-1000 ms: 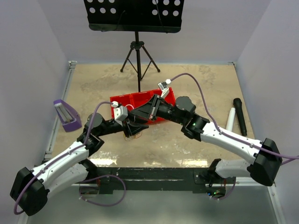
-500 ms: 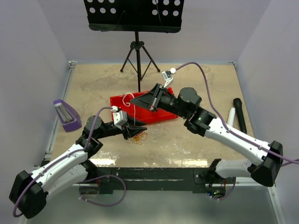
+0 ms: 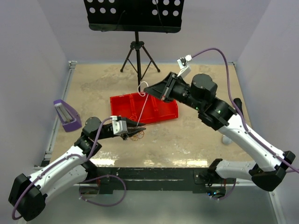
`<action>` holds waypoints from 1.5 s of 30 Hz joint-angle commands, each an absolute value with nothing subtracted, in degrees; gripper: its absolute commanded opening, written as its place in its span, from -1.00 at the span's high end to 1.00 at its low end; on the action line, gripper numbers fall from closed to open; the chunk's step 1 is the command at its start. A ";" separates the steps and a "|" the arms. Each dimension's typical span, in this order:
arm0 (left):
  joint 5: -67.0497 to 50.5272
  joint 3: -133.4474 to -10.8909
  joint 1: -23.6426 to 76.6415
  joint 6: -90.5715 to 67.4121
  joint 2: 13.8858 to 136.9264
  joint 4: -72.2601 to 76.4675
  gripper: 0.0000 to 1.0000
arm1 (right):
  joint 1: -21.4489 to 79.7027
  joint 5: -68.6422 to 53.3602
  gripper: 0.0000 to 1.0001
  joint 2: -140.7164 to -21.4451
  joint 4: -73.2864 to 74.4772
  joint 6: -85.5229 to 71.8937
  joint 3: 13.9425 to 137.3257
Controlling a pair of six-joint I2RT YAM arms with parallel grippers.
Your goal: Untangle the cables
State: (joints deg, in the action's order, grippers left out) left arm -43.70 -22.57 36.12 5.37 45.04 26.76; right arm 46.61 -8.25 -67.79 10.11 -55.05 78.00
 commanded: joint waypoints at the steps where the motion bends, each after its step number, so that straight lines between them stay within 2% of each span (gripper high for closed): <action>1: -49.92 -18.63 36.47 9.49 46.14 17.49 0.51 | 42.55 -1.15 1.00 -62.40 2.63 -52.30 88.15; 3: -50.53 -18.72 36.39 9.84 46.23 17.40 0.43 | 41.84 -0.18 1.00 -61.96 4.30 -51.59 89.73; 5: -50.80 -18.98 36.39 9.93 46.32 17.14 0.15 | 41.66 -0.17 1.00 -61.26 5.36 -50.89 90.44; 8: -49.40 -20.91 36.39 9.67 46.23 16.00 -0.10 | 41.57 -0.35 1.00 -60.65 6.68 -52.20 86.50; 10: -48.25 -23.36 36.47 9.40 46.14 14.34 -0.66 | 41.57 -2.01 1.00 -59.42 5.46 -54.31 79.84; 12: -48.51 -26.00 36.47 10.01 46.23 11.79 -0.84 | 41.57 -4.29 1.00 -56.61 2.74 -57.29 71.23; 15: -49.22 -28.64 36.39 12.38 46.49 7.49 -0.88 | 41.57 -5.98 1.00 -53.45 0.35 -60.98 59.98; 20: -49.66 -29.53 36.47 19.94 47.02 0.10 -0.49 | 41.66 -6.24 1.00 -48.96 2.10 -63.37 49.58; 25: -48.96 -29.71 36.39 24.43 46.67 -4.92 -0.46 | 41.66 -4.39 1.00 -47.72 8.52 -62.40 44.66; 29: -48.78 -29.01 36.39 25.75 47.46 -3.52 -0.16 | 41.66 -4.05 1.00 -47.90 11.51 -62.84 41.40; 30: -48.78 -28.74 36.47 26.62 47.81 -2.82 -0.16 | 41.66 -3.96 1.00 -47.55 11.86 -62.84 41.05; 34: -50.00 -28.13 36.65 30.66 50.79 2.19 -0.27 | 41.66 -4.48 1.00 -46.32 11.08 -63.37 39.90; 37: -51.06 -27.86 38.49 34.53 53.60 5.70 -0.56 | 41.66 -5.97 1.00 -47.02 9.33 -63.28 41.13; 40: -50.98 -28.30 40.25 39.45 56.07 6.32 -0.62 | 41.75 -9.22 1.00 -47.90 4.14 -62.85 43.41; 42: -49.41 -28.48 40.43 39.29 56.42 7.73 -0.69 | 41.92 -11.07 1.00 -49.39 3.69 -61.27 46.31; 45: -44.32 -27.95 40.43 32.55 55.73 13.25 -0.89 | 42.80 -14.32 1.00 -52.02 2.38 -59.33 49.13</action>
